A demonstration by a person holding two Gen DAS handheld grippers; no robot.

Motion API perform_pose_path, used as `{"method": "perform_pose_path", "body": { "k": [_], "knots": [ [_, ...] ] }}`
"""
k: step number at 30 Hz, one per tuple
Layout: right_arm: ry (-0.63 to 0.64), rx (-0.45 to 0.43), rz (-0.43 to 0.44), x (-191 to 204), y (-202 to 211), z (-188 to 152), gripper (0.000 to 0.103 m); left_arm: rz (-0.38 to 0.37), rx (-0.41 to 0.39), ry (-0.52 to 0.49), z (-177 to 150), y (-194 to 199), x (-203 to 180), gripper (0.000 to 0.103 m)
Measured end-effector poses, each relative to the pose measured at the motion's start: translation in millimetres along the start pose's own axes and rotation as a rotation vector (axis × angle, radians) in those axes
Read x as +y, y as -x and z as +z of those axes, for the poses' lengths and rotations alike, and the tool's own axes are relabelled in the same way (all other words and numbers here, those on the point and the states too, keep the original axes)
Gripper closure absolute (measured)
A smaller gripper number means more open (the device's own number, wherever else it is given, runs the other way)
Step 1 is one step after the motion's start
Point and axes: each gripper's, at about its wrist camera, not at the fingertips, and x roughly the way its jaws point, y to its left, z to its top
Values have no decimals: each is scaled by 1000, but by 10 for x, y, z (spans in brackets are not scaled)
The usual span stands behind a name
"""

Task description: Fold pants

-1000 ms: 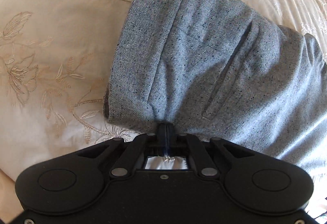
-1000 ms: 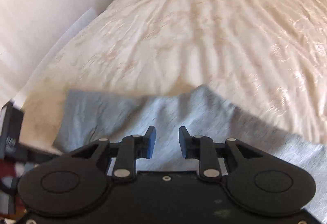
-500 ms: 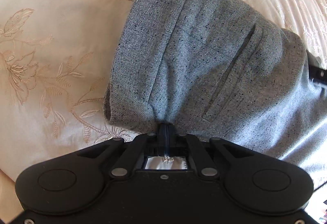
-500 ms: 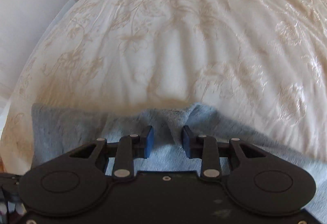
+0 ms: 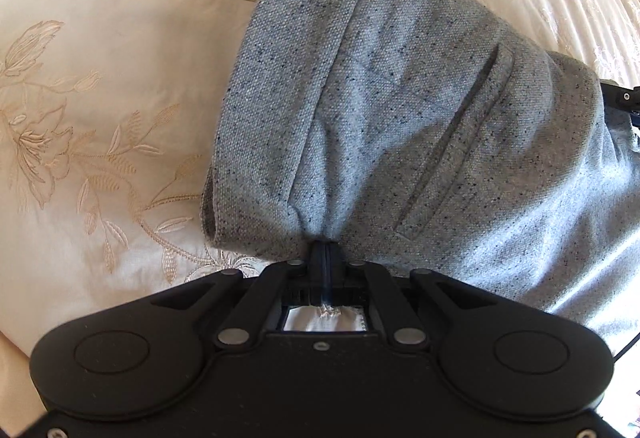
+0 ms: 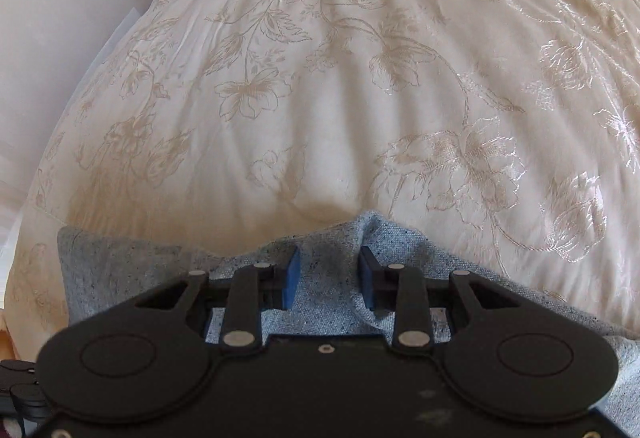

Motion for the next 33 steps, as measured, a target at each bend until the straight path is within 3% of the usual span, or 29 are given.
{"method": "perform_pose_path", "body": {
  "k": [3,6,8,10,12,18,23,25,26,28,29,31,33],
  "knots": [
    [12,-8,31,61,50,23,100,-7,-4,1,-17,-6,14,95],
    [-66,-81,8,-75,128,312,100,-20,-27,13,-67,-3,50,94],
    [-138,-23,9,-203,-79,473,100,-16,-40,6,-96,-3,43,94],
    [-70,40,-37,-129,-317,493,100,-8,-47,1,-113,32,31,94],
    [-53,39,-55,-82,-371,459,100,-9,-57,3,-123,188,20,96],
    [-98,11,-19,-197,-312,447,100,-82,-229,-114,246,772,-251,96],
    [-85,2,-30,-193,-301,443,99,-115,-235,-148,751,480,-500,91],
    [-87,-7,-32,-218,-267,416,99,-37,-196,-70,921,227,-371,93],
    [-96,-16,-41,-226,-280,413,99,-36,-170,-14,988,81,-255,92],
    [-127,-15,-54,-271,-349,447,100,-131,-155,85,1026,-24,-70,92],
    [-134,-12,-55,-276,-368,458,99,-128,-153,73,1025,12,-84,92],
    [-116,-32,-69,-234,-321,448,96,-65,-176,-54,986,128,-232,92],
    [-99,-93,-89,-189,-146,371,91,-28,-212,-92,895,282,-302,93]
  ]
}}
